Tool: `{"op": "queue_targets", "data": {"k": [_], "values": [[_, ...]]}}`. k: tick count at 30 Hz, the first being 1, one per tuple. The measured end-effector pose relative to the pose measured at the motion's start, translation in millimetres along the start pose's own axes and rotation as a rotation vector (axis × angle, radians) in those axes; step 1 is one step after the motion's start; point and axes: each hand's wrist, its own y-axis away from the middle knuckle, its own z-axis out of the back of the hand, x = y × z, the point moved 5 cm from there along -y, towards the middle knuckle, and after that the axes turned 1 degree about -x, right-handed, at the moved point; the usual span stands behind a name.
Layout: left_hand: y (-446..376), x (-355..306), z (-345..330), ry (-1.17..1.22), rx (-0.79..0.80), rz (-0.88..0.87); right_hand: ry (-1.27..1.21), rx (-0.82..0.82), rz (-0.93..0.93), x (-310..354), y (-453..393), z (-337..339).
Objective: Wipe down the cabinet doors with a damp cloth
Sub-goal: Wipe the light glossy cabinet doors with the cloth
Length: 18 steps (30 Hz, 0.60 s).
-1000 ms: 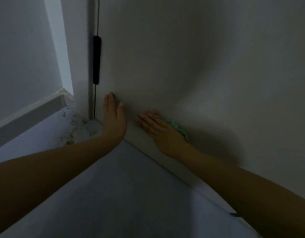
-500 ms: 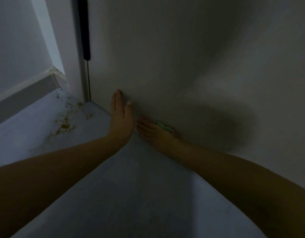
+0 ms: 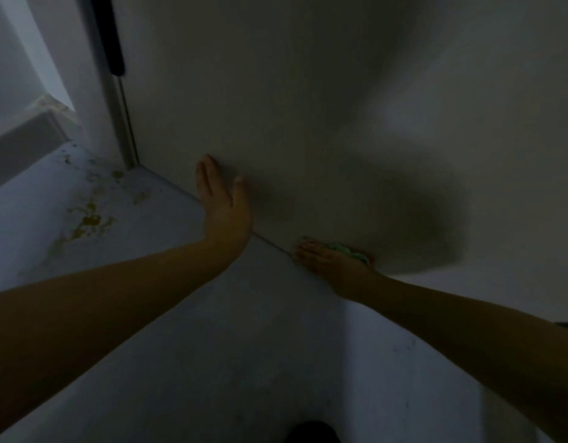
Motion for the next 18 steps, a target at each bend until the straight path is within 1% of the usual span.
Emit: {"op": "queue_targets", "data": {"k": [1, 2, 3, 4, 5, 6, 8, 10, 11, 12, 14, 15, 16, 18], "values": [[1, 2, -3, 0.018, 0.009, 0.01, 0.136, 0.024, 0.02, 4, -4, -1], [3, 0, -4, 0.031, 0.013, 0.034, 0.027, 0.08, 0.085, 7, -10, -7], [3, 0, -2, 0.031, 0.011, 0.03, 0.011, 0.151, 0.152, 11, -22, -5], [2, 1, -1, 0.033, 0.009, 0.029, 0.085, 0.205, 0.185, 18, -31, -5], [2, 0, 1, 0.026, 0.008, 0.017, 0.15, 0.041, 0.215, 20, -48, 9], [1, 3, 0, 0.019, -0.004, 0.005, 0.259, -0.073, 0.254, 21, -62, 20], [1, 3, 1, 0.011, -0.002, 0.016, 0.374, -0.037, 0.289, 25, -67, 32], [0, 3, 1, 0.014, -0.009, 0.039, 0.434, -0.127, 0.322, 22, -56, 37], [-1, 4, -1, 0.009, -0.013, 0.035, 0.419, -0.132, 0.324, 15, -49, 33], [-1, 2, -2, 0.012, -0.014, 0.034, 0.361, -0.098, 0.284, 6, -39, 34], [0, 2, -7, 0.01, -0.023, 0.024, 0.161, -0.175, 0.191, -6, -7, 26], [3, 1, -9, -0.008, -0.031, 0.008, 0.113, -0.198, 0.195, -8, 12, 18], [5, 4, -11, -0.009, -0.018, 0.01, 0.076, -0.15, 0.196, -8, 30, 12], [11, 12, -15, -0.042, 0.016, 0.022, 0.024, -0.235, 0.125, -21, 57, 13]]}}
